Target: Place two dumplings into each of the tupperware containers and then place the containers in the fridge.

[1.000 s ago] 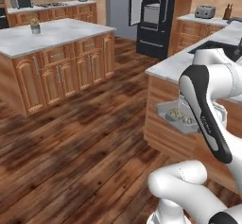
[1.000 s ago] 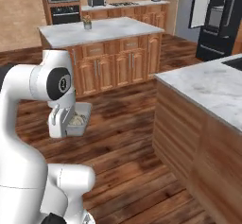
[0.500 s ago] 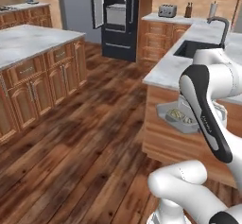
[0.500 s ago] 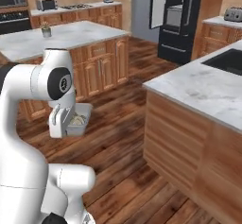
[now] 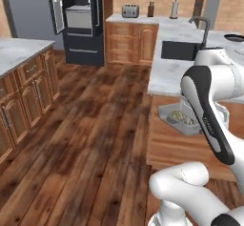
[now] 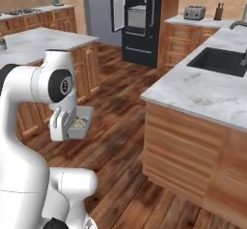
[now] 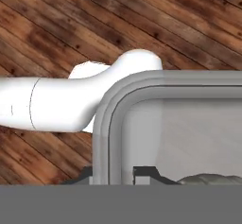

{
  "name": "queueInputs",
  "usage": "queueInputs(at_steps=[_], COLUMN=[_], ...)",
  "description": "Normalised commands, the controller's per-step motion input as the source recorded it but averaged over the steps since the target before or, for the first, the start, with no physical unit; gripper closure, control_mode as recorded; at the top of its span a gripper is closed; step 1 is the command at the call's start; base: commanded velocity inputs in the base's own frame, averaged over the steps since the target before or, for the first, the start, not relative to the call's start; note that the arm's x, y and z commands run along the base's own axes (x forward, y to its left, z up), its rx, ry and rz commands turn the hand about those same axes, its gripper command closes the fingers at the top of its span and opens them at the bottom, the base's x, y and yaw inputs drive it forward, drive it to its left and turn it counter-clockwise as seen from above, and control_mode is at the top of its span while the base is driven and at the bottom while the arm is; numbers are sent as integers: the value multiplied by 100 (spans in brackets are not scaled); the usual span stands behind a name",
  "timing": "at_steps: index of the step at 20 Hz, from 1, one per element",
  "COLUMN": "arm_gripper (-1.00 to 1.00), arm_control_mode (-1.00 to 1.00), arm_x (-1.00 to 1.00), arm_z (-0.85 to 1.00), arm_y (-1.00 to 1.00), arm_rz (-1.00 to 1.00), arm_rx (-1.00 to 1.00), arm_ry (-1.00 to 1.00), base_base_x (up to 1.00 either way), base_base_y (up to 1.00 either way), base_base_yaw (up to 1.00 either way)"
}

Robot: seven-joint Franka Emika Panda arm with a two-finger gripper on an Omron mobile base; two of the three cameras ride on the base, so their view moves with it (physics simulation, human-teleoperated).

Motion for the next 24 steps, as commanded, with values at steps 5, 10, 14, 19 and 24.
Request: queueInputs(at_steps=[5,10,14,19,24], arm_gripper=[100,100,100,100,100], arm_control_mode=[100,100,100,100,100], arm_x=[0,0,0,0,0], arm_z=[0,0,0,0,0], arm_y=[0,0,0,0,0], arm_rz=[0,0,0,0,0], arm_rx=[0,0,0,0,0], arm_ry=[0,0,0,0,0], base_base_x=[100,100,100,98,97], base_base_y=[100,100,100,100,92], base_base_yaw=[-50,-47,-49,-45,-4])
